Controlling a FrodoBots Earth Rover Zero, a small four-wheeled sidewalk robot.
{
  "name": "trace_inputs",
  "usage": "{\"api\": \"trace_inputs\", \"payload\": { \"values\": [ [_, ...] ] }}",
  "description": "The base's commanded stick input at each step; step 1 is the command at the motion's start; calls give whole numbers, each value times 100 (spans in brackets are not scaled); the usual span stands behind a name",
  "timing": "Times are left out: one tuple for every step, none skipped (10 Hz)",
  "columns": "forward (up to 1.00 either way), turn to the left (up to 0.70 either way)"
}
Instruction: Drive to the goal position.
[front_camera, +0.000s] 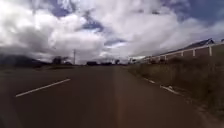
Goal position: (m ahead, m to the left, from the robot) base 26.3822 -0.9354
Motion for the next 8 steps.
{"api": "trace_inputs", "payload": {
  "values": [
    [70, 2],
    [70, 2],
    [70, 2],
    [70, 2],
    [70, 2],
    [70, -25],
    [70, -31],
    [70, -33]
  ]
}}
